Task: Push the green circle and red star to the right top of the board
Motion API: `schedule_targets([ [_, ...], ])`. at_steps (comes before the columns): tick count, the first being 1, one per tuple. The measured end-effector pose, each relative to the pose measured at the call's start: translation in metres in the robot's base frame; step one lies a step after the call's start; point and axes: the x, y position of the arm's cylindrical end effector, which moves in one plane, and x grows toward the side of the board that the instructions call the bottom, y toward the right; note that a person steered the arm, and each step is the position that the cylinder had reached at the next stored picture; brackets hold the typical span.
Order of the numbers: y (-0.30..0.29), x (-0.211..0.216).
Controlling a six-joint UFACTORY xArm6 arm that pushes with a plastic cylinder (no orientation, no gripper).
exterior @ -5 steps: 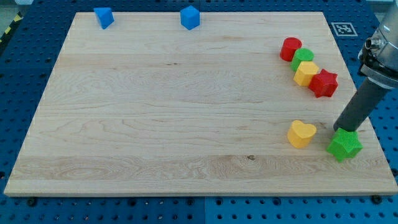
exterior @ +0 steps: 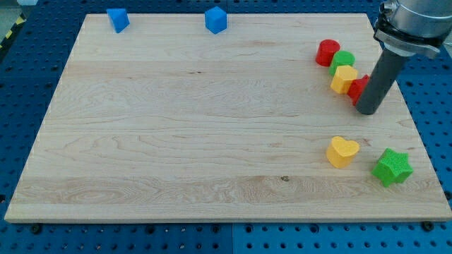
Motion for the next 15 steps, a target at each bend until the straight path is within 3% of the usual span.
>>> schedule_targets([
  [3, 0.000, -0.061],
  [7, 0.002, -0.106],
  [10, 0.027, -0.146],
  [15, 0.075, -0.250],
])
